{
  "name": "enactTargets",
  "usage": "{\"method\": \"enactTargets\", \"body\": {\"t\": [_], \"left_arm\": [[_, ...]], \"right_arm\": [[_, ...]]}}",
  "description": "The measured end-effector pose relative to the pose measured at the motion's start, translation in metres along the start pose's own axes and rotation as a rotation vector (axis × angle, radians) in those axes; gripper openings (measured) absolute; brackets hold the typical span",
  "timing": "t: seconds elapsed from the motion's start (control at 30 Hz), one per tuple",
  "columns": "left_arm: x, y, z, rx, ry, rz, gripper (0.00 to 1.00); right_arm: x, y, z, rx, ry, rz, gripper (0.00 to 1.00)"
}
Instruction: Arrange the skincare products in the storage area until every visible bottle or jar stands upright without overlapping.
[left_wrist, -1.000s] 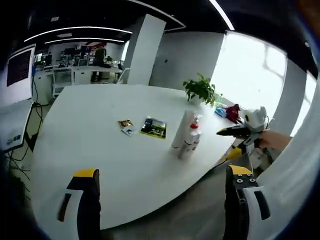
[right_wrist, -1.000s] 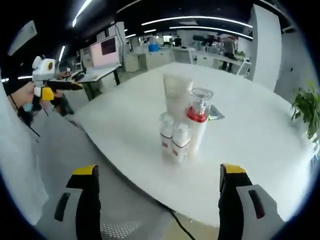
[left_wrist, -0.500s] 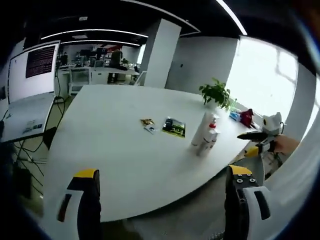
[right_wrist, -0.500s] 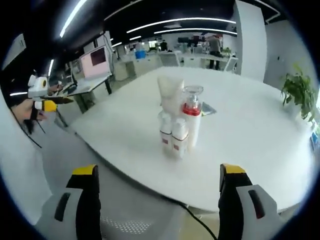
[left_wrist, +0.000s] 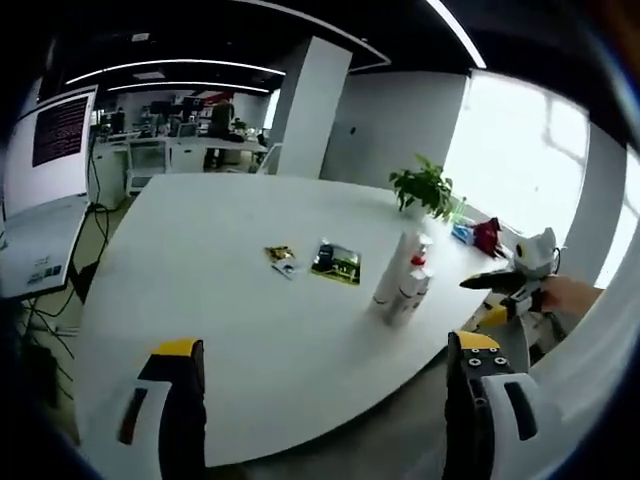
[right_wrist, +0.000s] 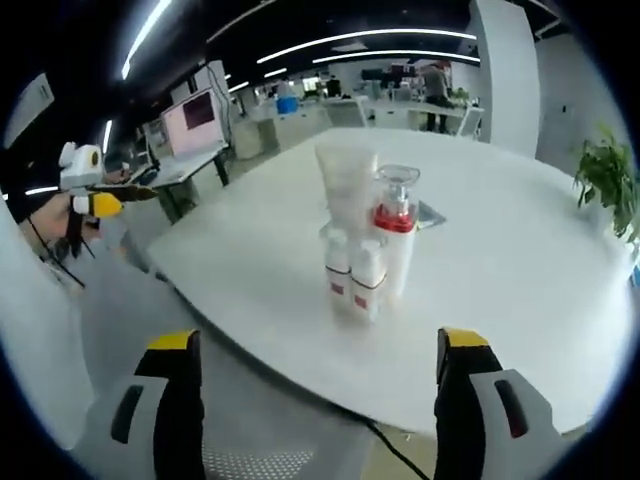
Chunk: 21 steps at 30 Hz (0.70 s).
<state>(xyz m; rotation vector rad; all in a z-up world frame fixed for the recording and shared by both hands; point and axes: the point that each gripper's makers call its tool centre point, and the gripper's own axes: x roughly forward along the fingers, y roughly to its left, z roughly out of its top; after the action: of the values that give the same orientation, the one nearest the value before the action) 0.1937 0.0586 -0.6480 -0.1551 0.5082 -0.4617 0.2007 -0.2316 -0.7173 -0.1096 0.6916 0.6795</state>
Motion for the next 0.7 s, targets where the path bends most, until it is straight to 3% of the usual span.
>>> {"method": "enactTargets", "body": {"t": [0.4, 0.47, 0.53, 0.6, 0.7], "left_arm": [[0.007, -0.003, 0.006, 0.011, 0.024, 0.023, 0.93], [0.005, -0.002, 0.011, 0.049, 0.042, 0.042, 0.91], [-0.001, -0.006, 0.025, 0.122, 0.052, 0.062, 0.87], [-0.005, -0.015, 0.045, 0.201, 0.022, 0.061, 0.83], [-0.006, -0.026, 0.064, 0.236, -0.007, 0.060, 0.84]], "right_arm": [[0.000, -0.014, -0.005, 0.020, 0.006, 0.017, 0.97], [0.001, -0.016, -0.007, 0.021, 0.011, 0.020, 0.97], [0.001, -0.015, -0.009, 0.021, 0.017, 0.026, 0.97], [0.001, -0.017, -0.014, 0.022, 0.029, 0.031, 0.97], [0.002, -0.015, -0.017, 0.028, 0.042, 0.041, 0.97]]}}
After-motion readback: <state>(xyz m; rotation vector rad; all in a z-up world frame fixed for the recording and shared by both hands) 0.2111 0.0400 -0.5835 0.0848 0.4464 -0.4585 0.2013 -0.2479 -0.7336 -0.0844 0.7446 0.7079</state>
